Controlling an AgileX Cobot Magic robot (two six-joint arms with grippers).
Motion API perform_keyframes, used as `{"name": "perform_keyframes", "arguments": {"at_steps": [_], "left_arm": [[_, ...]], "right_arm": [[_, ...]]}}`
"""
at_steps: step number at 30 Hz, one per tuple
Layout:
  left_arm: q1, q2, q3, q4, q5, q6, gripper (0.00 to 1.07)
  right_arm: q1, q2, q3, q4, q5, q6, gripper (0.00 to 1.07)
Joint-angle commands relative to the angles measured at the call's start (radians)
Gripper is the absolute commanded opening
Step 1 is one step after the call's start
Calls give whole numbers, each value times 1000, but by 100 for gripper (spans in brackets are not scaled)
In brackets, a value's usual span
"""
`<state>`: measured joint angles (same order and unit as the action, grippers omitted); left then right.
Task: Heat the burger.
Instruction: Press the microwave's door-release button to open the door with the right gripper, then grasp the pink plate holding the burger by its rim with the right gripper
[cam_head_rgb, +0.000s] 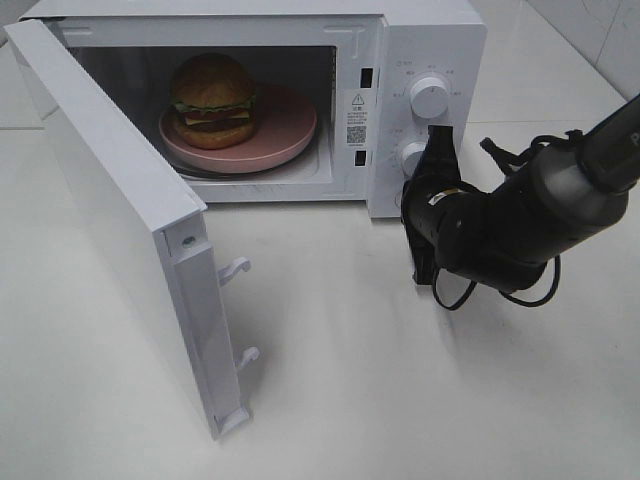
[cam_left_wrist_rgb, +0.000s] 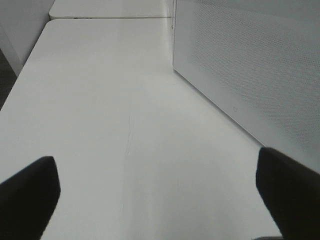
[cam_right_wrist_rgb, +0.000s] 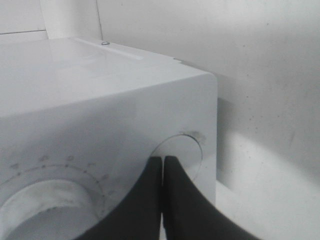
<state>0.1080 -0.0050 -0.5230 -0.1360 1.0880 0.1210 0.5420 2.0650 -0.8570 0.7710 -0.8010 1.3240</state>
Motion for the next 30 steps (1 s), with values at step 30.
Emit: {"name": "perform_keyframes", "arguments": {"at_steps": [30], "left_arm": [[1,-16,3,-8,-13,-3,100]], "right_arm": [[-66,-499,224,-98,641,-906,1]]}}
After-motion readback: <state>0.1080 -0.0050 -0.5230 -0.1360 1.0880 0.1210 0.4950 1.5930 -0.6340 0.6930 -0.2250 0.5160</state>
